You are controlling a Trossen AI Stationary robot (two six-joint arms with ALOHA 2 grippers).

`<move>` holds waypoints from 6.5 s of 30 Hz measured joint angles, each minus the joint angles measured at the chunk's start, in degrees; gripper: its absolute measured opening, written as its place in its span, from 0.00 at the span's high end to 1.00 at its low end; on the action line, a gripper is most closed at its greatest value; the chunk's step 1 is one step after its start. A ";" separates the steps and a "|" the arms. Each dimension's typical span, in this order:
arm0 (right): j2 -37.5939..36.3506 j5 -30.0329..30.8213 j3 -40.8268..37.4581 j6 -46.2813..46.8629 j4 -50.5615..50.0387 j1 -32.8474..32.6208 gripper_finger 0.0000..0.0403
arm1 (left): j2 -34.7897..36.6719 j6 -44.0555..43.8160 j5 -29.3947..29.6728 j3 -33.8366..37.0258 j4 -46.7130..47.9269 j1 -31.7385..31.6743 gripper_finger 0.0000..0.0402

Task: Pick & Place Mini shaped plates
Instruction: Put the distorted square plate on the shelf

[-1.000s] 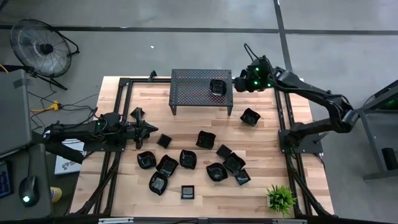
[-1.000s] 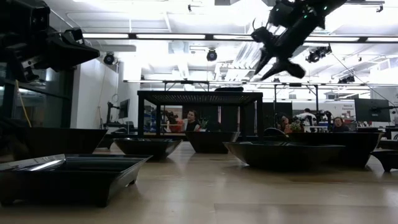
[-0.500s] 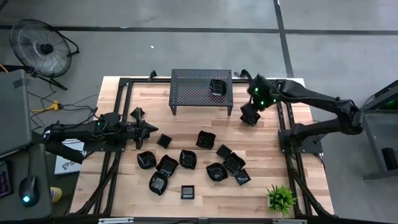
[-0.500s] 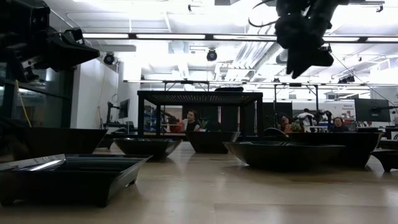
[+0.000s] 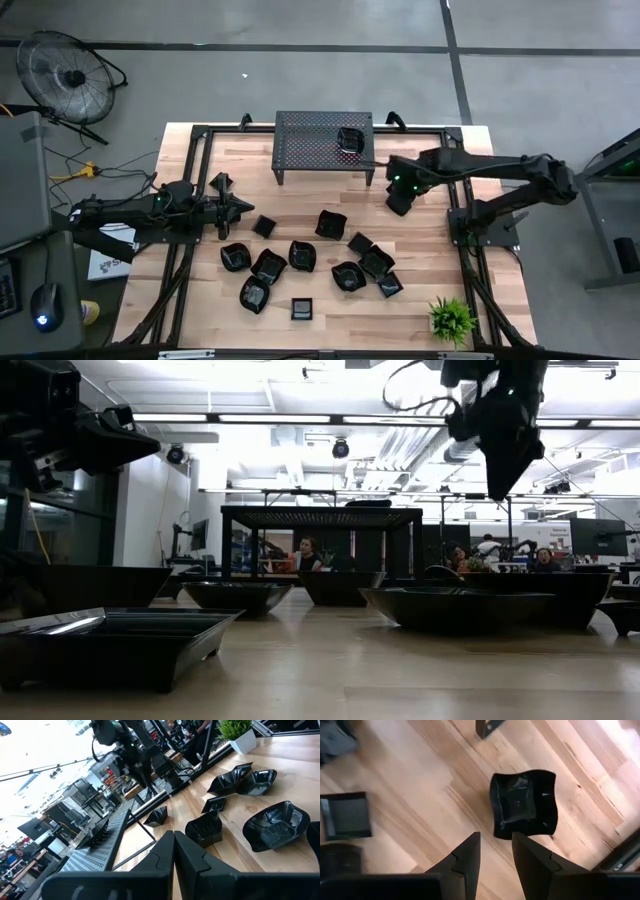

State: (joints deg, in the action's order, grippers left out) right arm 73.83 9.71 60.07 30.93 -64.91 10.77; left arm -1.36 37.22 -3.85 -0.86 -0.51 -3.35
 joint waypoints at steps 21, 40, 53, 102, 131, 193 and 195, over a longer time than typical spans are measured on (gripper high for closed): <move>21.10 2.53 0.02 3.57 -1.22 -2.69 0.73 | 0.00 0.00 0.00 0.00 0.00 0.01 0.99; 26.67 6.89 0.02 2.04 2.16 -2.45 0.73 | 0.01 0.00 -0.01 0.00 0.00 0.00 0.99; 28.25 8.94 0.02 1.53 3.83 0.55 0.73 | 0.00 -0.01 0.00 0.00 0.00 -0.01 0.99; 26.13 3.60 -2.71 -2.43 8.75 1.63 0.98 | 0.02 -0.01 0.00 0.00 0.00 0.00 0.99; 11.49 1.36 6.34 -0.74 -11.80 1.06 1.00 | 0.02 -0.01 -0.01 0.00 0.00 -0.01 0.99; 43.22 13.37 71.89 -49.34 -13.25 0.43 0.99 | 0.00 -0.01 -0.01 0.00 0.00 -0.01 0.99; 44.12 14.27 71.89 -51.54 -11.84 0.35 0.99 | 0.00 0.01 0.01 0.00 0.00 0.02 0.99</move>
State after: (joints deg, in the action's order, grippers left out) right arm 117.95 23.99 131.96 -20.61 -76.74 11.12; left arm -1.37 37.23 -3.84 -0.86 -0.51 -3.33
